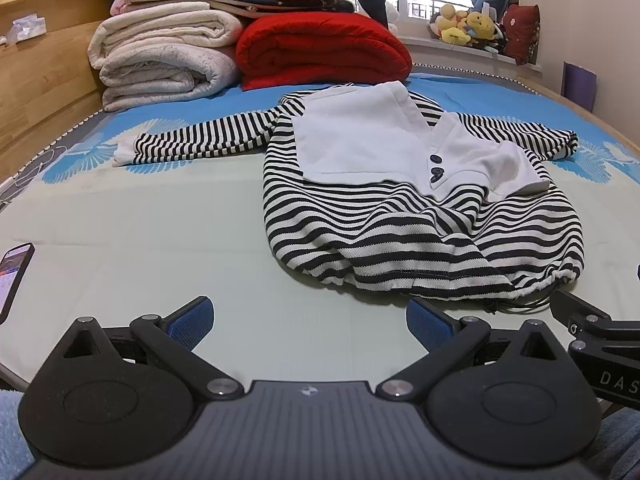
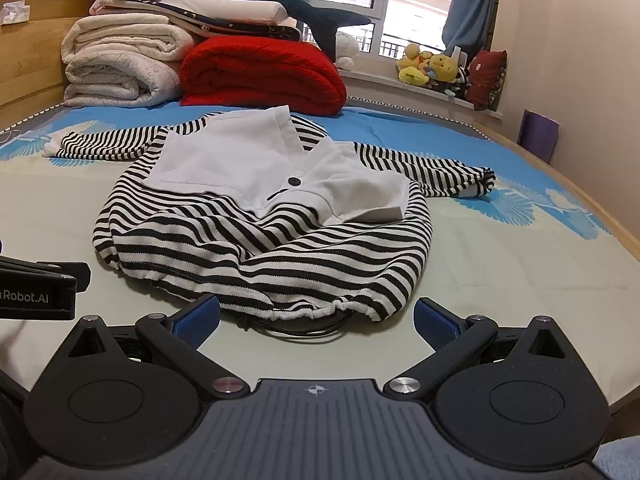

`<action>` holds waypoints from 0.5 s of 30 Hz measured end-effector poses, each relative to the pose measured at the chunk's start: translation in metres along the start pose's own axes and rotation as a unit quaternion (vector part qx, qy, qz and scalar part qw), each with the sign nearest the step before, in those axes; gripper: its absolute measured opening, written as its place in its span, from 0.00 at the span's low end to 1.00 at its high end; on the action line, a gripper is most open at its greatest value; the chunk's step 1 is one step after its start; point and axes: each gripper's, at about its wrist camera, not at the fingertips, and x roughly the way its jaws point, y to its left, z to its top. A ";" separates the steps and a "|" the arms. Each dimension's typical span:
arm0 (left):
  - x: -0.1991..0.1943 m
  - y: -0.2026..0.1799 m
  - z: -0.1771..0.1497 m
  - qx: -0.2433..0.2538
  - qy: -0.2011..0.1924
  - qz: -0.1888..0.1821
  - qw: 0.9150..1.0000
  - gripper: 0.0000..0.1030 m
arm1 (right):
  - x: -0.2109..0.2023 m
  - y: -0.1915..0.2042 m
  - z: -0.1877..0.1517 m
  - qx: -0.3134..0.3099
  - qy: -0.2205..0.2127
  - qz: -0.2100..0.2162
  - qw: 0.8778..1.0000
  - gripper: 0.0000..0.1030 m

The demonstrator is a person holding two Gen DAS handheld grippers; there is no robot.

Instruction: Fold small clothes

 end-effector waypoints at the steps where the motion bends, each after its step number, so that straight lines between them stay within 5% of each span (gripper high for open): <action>1: 0.000 0.000 0.000 0.000 0.000 0.000 1.000 1.00 | 0.000 0.000 0.000 0.000 0.000 0.000 1.000 0.99; 15: 0.000 0.000 0.000 0.000 -0.002 0.000 1.000 1.00 | -0.001 0.002 0.000 -0.007 -0.004 -0.001 1.000 0.99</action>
